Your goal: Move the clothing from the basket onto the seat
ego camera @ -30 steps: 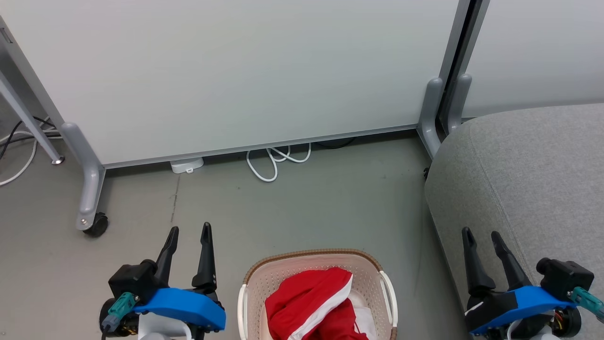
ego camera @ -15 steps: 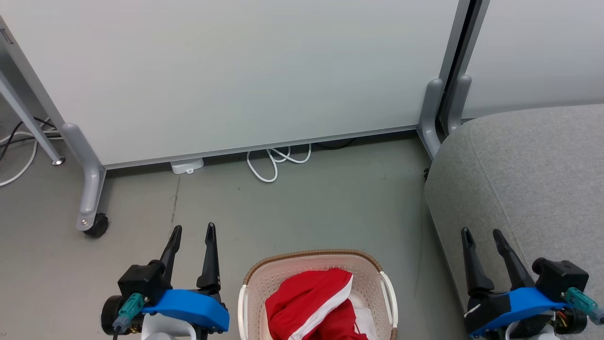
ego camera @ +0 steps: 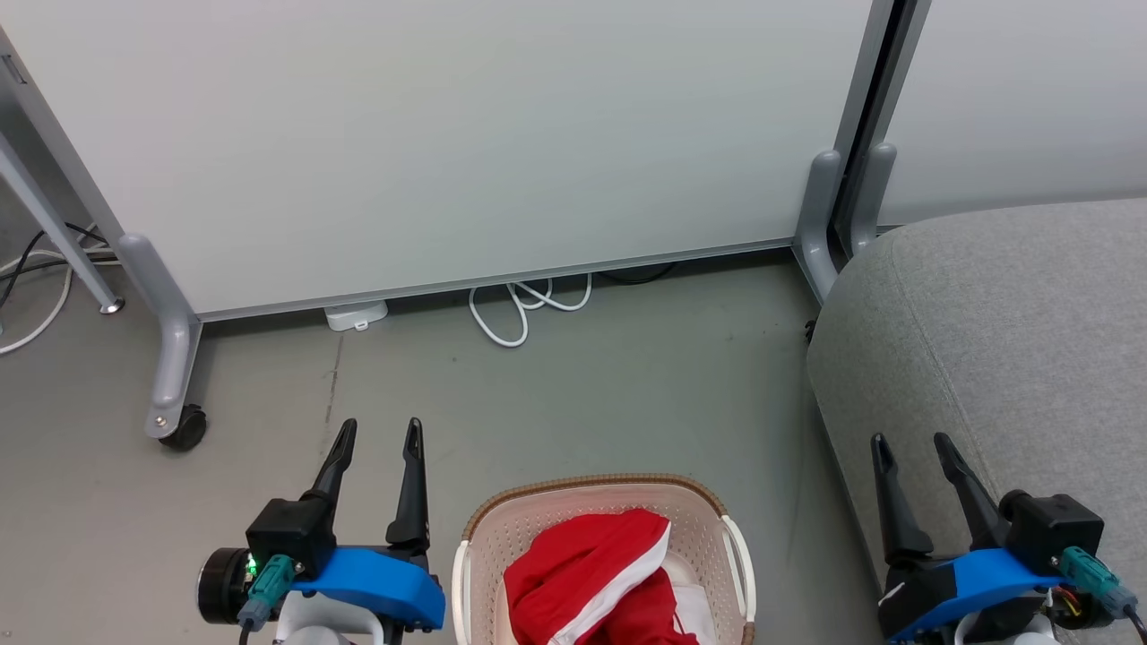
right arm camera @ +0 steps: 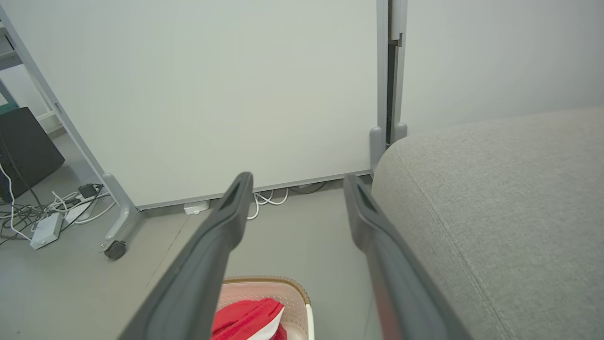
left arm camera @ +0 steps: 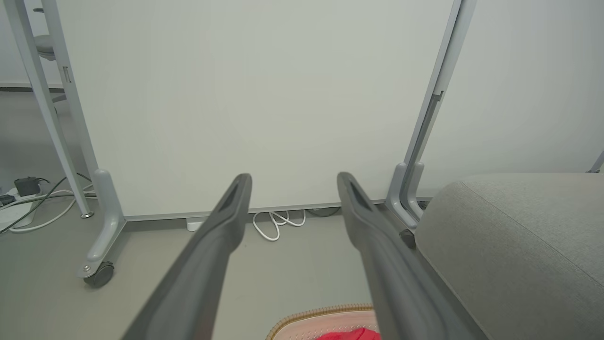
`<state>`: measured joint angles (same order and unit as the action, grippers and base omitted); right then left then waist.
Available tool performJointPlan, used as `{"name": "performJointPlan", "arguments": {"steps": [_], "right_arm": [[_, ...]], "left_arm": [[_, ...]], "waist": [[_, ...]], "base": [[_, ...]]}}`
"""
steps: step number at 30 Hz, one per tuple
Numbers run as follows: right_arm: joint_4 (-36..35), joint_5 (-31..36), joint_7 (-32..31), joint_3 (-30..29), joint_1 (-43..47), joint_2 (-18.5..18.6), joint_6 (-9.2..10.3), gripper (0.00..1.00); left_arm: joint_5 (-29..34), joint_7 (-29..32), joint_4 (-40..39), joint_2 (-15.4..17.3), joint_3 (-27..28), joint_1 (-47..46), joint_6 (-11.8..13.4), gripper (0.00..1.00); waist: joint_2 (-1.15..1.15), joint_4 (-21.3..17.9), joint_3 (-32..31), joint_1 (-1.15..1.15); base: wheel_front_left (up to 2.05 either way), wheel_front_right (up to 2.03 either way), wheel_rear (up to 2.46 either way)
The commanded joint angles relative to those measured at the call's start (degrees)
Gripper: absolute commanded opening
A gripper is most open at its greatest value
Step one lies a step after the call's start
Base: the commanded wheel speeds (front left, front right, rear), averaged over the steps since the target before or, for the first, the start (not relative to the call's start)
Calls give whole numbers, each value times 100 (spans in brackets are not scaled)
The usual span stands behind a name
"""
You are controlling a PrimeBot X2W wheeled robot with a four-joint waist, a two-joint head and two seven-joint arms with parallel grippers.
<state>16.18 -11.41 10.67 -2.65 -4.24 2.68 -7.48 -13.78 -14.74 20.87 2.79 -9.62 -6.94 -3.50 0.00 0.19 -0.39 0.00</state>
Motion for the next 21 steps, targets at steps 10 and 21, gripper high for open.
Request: {"name": "performJointPlan", "arguments": {"steps": [10, 21], "right_arm": [[48, 137, 66, 4, -13, 36, -3, 100], [7, 112, 89, 18, -10, 36, -3, 100]], "left_arm": [[87, -54, 17, 17, 13, -40, 39, 100], [74, -55, 15, 16, 0, -36, 32, 100]], "waist": [[0, -25, -2, 0], [0, -29, 48, 0]], "base": [[0, 0, 0], [0, 0, 0]]}}
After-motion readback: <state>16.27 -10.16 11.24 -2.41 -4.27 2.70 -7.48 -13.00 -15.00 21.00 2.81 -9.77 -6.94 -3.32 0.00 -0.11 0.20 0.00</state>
